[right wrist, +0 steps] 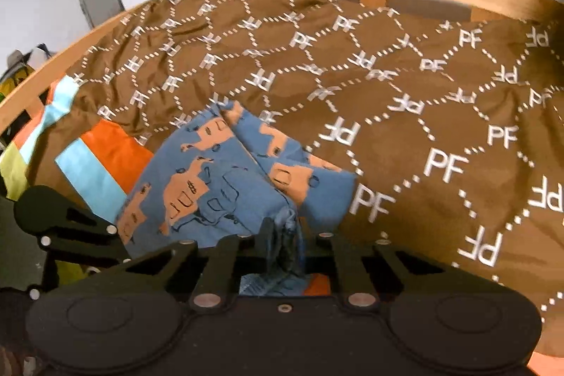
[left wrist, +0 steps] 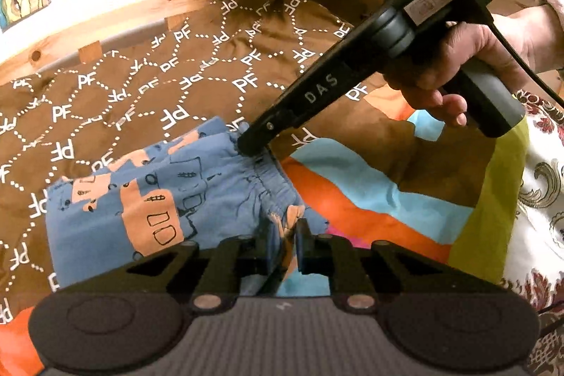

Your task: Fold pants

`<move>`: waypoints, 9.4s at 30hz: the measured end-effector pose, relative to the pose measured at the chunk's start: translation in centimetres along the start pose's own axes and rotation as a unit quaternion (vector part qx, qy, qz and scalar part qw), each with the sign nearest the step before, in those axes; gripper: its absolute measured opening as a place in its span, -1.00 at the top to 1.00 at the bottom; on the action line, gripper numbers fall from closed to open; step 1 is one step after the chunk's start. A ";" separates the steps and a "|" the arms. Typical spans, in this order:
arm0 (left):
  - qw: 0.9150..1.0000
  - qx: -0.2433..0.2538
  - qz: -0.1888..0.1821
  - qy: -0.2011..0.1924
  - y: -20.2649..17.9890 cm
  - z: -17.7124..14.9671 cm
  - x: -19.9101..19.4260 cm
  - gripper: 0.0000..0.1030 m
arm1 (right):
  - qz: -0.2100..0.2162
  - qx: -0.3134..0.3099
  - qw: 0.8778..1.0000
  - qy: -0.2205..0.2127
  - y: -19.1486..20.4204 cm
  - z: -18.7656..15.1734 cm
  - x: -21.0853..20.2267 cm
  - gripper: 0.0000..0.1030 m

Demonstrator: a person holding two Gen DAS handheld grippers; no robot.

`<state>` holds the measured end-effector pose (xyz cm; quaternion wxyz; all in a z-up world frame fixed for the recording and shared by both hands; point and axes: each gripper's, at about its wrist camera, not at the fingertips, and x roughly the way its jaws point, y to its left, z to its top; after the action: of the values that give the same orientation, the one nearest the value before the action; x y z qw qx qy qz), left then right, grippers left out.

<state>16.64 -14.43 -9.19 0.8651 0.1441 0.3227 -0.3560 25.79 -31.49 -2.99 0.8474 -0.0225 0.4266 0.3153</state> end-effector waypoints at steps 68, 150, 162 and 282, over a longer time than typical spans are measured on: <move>0.969 -0.121 0.214 0.021 11.4 -4.7 -3.8 -0.88 | -0.182 -0.092 0.977 -0.059 0.8 0.2 2.5 -0.84; 0.926 -0.369 0.005 0.079 14.8 -7.6 -3.3 0.22 | 0.115 0.119 0.985 0.050 -5.2 -1.2 6.3 0.31; 0.934 -0.338 0.058 0.097 12.9 -5.6 -3.7 0.64 | -0.056 -0.123 0.991 0.018 4.2 -1.2 4.2 0.55; 0.953 -0.227 0.181 -0.092 13.6 2.0 -5.1 -1.00 | -0.219 0.005 0.953 -0.210 2.8 1.3 -1.4 -0.98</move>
<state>24.40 -3.14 -4.08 0.9508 -0.0329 0.2828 -0.1223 24.52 -29.56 -0.44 0.9662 -0.0442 0.2255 0.1172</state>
